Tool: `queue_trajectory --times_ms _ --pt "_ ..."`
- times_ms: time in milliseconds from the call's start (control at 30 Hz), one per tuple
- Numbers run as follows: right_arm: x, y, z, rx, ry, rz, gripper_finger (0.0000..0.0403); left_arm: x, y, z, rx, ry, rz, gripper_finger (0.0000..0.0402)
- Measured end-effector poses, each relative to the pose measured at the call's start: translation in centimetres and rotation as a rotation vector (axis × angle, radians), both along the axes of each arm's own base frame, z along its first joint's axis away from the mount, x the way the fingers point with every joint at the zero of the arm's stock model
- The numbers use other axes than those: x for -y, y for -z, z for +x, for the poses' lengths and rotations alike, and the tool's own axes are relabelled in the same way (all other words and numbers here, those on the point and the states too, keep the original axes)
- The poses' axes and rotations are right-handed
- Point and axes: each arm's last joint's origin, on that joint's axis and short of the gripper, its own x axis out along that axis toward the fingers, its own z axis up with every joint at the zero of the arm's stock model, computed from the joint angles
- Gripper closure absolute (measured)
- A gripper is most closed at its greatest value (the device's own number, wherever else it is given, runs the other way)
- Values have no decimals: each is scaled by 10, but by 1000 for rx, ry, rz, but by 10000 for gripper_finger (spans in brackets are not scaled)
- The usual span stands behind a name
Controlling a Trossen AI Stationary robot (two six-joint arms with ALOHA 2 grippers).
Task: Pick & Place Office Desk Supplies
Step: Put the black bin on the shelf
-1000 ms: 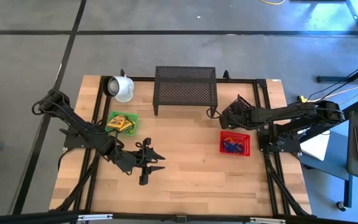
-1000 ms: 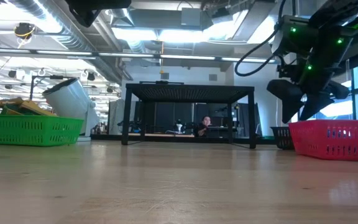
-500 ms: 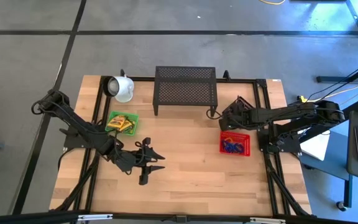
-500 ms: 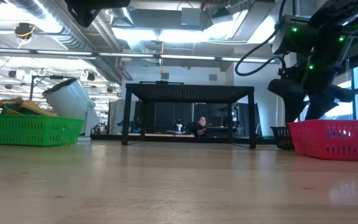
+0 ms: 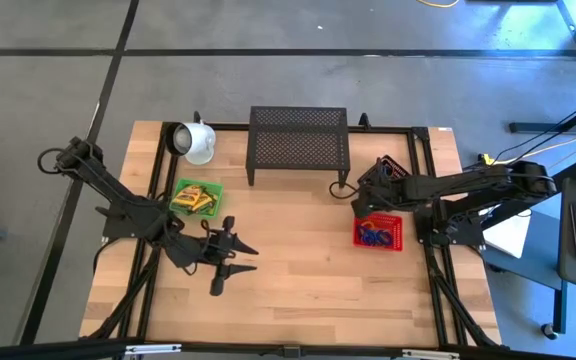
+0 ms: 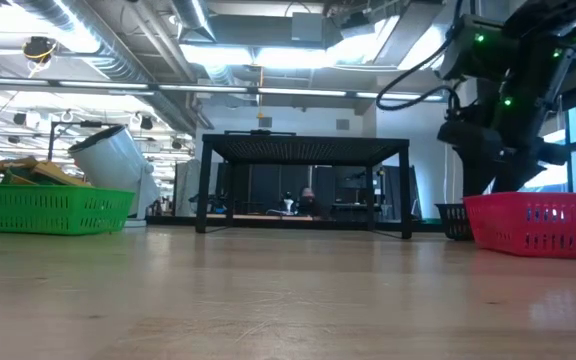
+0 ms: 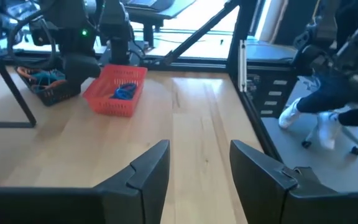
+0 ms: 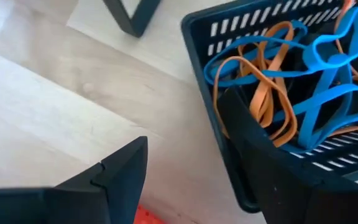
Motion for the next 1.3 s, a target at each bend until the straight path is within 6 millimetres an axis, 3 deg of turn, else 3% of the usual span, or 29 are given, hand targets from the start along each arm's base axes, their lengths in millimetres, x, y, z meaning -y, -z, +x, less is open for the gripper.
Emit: queue_trajectory --times_ms 333,733,1133,1300 --pt "-12 -39 14 183 -73 1 144 1 -7 3 74 -1 -52 240" --pt "-10 -80 35 401 -29 -91 144 -1 -12 6 114 -29 -99 240" --pt "-7 -96 48 568 4 -154 144 0 -12 6 112 -25 -98 242" --pt "-6 -94 48 531 -94 -92 144 0 -11 5 107 -24 -95 242"
